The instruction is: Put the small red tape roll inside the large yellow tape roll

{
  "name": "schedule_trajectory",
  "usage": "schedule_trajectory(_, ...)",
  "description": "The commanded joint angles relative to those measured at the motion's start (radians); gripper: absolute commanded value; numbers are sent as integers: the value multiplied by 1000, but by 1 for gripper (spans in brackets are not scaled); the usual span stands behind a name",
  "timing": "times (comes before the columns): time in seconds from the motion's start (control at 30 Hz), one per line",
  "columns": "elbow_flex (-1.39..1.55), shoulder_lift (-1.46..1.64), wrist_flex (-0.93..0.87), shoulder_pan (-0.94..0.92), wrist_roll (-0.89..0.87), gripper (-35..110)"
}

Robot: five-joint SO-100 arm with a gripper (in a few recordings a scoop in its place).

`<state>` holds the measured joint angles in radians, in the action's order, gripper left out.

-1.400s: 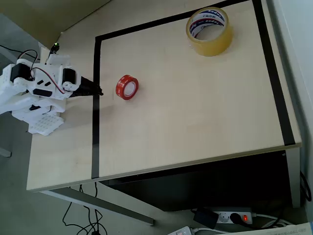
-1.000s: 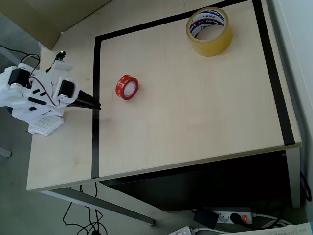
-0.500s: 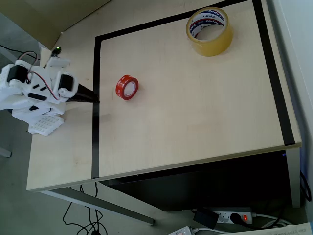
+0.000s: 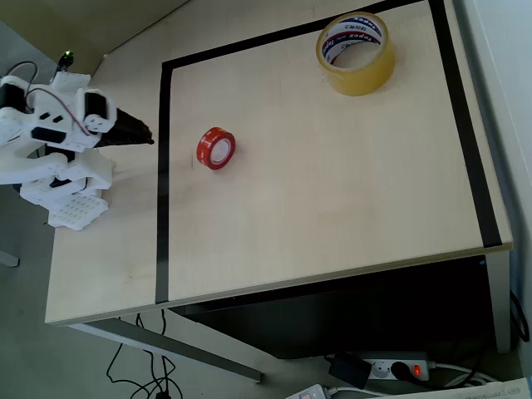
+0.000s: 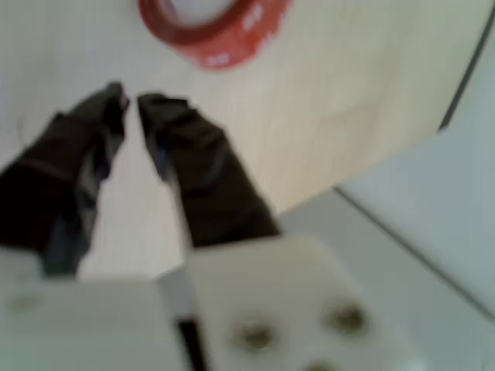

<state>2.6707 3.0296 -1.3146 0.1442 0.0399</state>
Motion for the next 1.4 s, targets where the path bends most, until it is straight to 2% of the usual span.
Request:
schedule_trajectory(0.0, 41, -77, 86, 35, 28, 0)
schedule_trajectory(0.27, 172, -84, 207, -15, 52, 0)
schedule_trajectory(0.77, 218, -163, 419, -118, 94, 0)
schedule_trajectory(1.37, 210, -342, 816, -333, 109, 0)
